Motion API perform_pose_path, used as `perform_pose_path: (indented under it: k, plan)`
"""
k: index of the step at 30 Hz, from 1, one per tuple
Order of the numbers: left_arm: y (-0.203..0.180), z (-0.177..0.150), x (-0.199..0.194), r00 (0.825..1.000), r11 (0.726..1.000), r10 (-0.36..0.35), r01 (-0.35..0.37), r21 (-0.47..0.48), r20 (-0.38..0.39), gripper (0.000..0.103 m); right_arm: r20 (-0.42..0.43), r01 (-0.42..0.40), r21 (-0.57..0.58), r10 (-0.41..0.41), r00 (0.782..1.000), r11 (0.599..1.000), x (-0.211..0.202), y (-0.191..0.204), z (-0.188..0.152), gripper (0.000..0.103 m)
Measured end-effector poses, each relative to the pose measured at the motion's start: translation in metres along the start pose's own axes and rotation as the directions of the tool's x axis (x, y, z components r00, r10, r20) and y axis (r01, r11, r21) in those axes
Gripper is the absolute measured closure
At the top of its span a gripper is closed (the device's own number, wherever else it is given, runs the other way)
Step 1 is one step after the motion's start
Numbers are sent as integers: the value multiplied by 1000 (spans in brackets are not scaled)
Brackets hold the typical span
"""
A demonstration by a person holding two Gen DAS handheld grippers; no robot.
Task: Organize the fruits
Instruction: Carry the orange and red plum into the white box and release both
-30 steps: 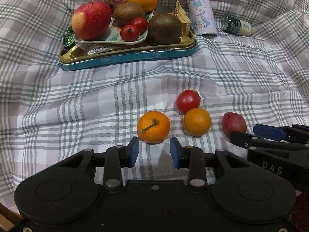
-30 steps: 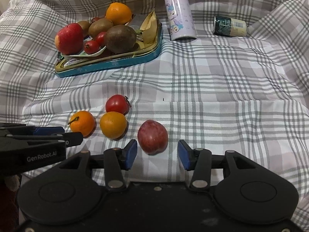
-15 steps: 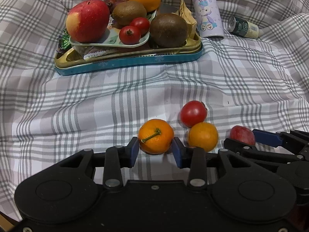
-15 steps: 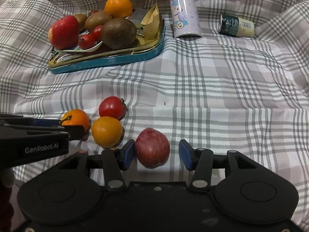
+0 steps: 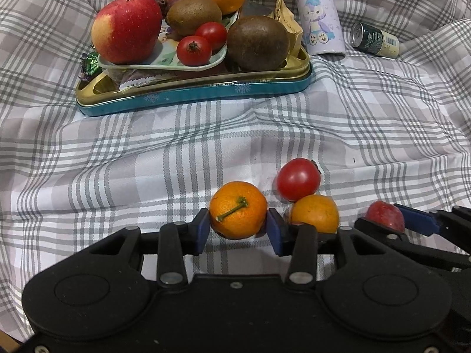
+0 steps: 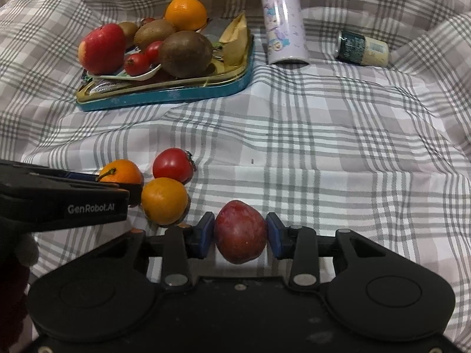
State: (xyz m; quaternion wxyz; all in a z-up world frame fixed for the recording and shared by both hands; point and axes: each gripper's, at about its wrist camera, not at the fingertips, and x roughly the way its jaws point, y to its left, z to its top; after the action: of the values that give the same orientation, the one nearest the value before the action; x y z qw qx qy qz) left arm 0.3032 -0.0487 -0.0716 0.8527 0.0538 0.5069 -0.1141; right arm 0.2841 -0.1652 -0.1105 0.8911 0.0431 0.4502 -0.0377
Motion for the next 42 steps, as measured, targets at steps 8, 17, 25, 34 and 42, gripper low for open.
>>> perform_pose_path:
  k: [8, 17, 25, 34, 42]
  plan:
    - [4, 4, 5, 1000, 1000, -17, 17, -25, 1, 51, 3, -5, 39, 5, 1000, 999, -14, -11, -6, 63]
    - [11, 5, 2, 999, 997, -46, 47, -59, 26, 55, 2, -11, 55, 11, 1000, 998, -29, -14, -17, 63]
    - [16, -2, -48, 996, 999, -24, 28, -45, 85, 55, 45, -4, 86, 0, 999, 996, -62, -20, -22, 63]
    - [14, -39, -112, 992, 998, -59, 60, -5, 110, 55, 103, -7, 84, -1, 995, 996, -120, -15, -44, 63]
    - [7, -87, -132, 995, 996, -83, 82, 22, 60, 55, 93, -36, 67, 29, 995, 997, -163, -11, -85, 63]
